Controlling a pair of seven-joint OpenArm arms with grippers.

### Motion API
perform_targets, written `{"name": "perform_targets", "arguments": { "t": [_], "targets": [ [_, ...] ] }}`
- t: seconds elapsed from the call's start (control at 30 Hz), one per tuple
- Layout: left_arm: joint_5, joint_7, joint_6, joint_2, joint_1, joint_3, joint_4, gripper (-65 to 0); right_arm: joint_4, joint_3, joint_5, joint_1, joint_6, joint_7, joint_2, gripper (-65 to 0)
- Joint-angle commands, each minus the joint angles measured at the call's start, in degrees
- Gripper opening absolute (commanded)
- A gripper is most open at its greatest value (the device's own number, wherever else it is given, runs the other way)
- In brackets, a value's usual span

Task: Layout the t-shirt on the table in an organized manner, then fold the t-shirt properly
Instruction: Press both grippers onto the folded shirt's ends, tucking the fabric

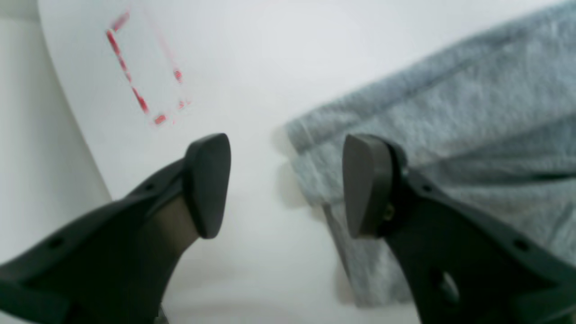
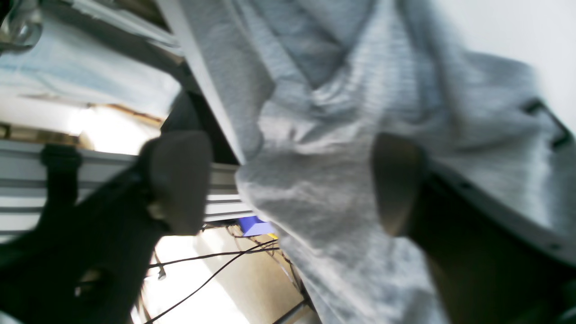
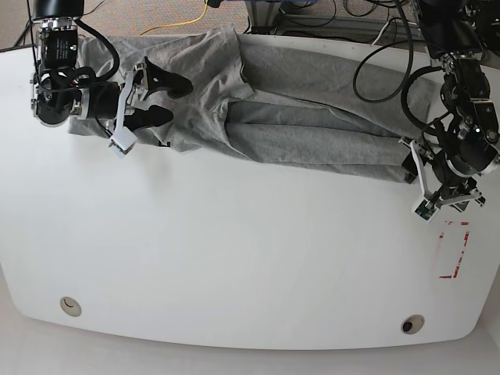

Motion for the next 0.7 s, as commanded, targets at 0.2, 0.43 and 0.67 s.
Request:
{"name": "perform_targets", "arguments": {
  "t": [0.2, 0.43, 0.67],
  "targets": [
    [0.42, -0.55, -0.03, 0.13, 5.38, -4.93, 1.21, -45.0, 0.83, 2.67, -7.39, -3.00, 0.12, 1.92, -0.08, -59.5],
    [0.51, -2.30, -0.03, 0.31, 10.83, -6.51, 0.86, -49.0, 0.83, 3.37, -19.87, -5.29, 0.12, 2.89, -1.40, -55.5],
    [0.95, -9.86, -0.03, 0.66, 16.98, -6.42, -0.02, -49.0, 1.00, 4.17, -30.16, -7.14, 0.12, 7.54, -2.55, -55.5]
  ]
}}
